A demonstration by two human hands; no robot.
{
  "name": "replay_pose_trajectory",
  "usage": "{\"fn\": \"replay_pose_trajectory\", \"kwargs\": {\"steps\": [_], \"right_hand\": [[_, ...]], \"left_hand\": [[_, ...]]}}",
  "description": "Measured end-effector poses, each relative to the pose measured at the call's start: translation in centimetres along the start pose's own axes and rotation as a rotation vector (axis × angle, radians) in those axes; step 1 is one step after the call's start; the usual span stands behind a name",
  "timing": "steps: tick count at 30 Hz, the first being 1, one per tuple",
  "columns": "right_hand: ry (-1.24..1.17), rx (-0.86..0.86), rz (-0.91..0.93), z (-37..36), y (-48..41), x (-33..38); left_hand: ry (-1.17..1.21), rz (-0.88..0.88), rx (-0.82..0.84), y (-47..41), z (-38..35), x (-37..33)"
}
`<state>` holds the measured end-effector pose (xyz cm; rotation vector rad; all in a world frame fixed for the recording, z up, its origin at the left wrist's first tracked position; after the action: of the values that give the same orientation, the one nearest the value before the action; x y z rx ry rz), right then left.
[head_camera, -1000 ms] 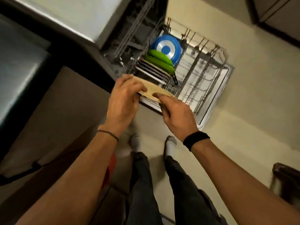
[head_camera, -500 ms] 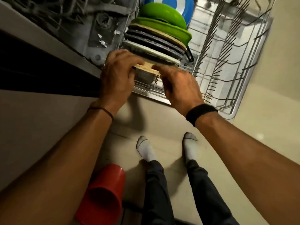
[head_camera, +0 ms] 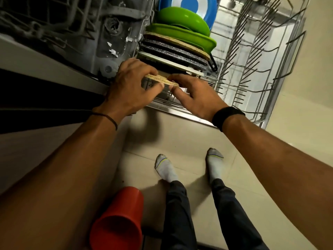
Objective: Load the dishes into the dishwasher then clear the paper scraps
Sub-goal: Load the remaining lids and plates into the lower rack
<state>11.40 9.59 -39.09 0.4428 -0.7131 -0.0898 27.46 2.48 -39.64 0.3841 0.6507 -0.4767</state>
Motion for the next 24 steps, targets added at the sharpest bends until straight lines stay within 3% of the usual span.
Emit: {"fn": "replay_pose_trajectory", "kwargs": {"steps": [7, 14, 17, 21, 24], "right_hand": [[0.021, -0.104, 0.022, -0.1, -0.1, -1.5], [0.063, -0.194, -0.277, 1.2, -1.5, -3.7], [0.026, -0.184, -0.293, 3.0, -0.4, -3.5], [-0.157, -0.212, -0.303, 6.3, 3.9, -2.5], [-0.342, -0.226, -0.317, 8.7, 8.4, -1.0]], "left_hand": [[0.013, 0.036, -0.019, -0.5, -0.7, 0.3], [-0.124, 0.185, -0.051, -3.9, -2.8, -2.5], [-0.184, 0.218, -0.085, -3.6, -2.4, -4.5], [0.045, 0.192, -0.142, -0.3, 0.0, -8.0], [0.361, 0.306, -0.136, 2.5, 1.7, -11.3]]}}
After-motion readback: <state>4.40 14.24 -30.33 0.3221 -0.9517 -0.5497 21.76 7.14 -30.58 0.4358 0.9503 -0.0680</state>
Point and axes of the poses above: each hand's wrist, its own y-axis away from the middle knuckle, its own z-axis out of the back of the hand, x = y × z, the point moved 7 cm from there along -y, towards the middle knuckle, and after that the axes turned 5 degrees about y, right-handed, at the moved point
